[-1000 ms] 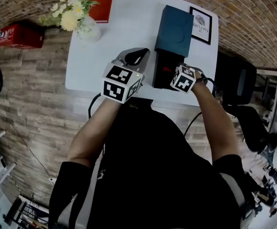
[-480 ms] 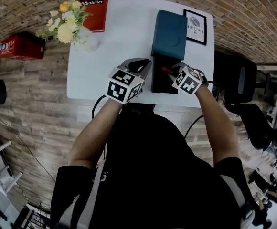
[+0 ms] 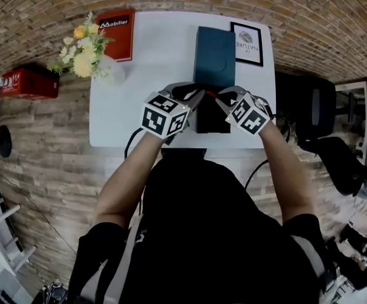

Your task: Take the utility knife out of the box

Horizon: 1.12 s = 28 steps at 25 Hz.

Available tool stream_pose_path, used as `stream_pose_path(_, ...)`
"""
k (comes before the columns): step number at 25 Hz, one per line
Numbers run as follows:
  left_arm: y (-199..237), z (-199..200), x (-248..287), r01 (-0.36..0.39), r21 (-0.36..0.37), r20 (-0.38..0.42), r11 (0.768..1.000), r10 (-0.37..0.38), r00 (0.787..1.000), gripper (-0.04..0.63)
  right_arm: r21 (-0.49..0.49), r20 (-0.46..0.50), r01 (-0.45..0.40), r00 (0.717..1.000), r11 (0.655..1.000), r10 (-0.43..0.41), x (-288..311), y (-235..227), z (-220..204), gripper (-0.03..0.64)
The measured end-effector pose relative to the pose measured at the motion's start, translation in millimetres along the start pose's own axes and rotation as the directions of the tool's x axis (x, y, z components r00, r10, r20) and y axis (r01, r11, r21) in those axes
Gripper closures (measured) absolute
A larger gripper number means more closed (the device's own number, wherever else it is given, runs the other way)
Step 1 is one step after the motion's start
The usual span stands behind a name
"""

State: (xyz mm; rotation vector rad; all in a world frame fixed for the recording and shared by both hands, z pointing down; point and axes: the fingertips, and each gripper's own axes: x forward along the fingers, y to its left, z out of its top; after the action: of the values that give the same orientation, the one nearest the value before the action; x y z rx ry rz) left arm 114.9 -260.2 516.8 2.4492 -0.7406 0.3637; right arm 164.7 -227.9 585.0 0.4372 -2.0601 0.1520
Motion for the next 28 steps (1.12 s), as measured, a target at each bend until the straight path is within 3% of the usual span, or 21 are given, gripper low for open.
stream_pose_path(8,-0.9,2.4,5.8,0.021,0.034,-0.025,0.999,-0.020,0.999,0.505,0.030,0.047,-0.004,0.999,1.000,0.003,-12.8,-2.3,-0.9,0.609)
stream_pose_path(19,-28.8,7.6,16.1,0.131,0.175,-0.073,0.976,-0.119,0.990,0.468,0.029,0.194,-0.019,0.981,0.999,0.013,-45.1,-4.1,28.7,0.617)
stream_pose_path(23,-18.4,10.4,14.6,0.100,0.186,-0.063,0.977,-0.090,0.994,0.468,0.013,0.139,-0.015,0.990,1.000,0.013,-37.0,-2.2,15.4,0.617)
stream_pose_path(28,0.7,6.3,1.9,0.042,0.130,-0.031,0.991,-0.038,0.999,0.469,-0.042,-0.040,-0.043,0.998,0.998,0.042,3.6,15.0,-18.5,0.615)
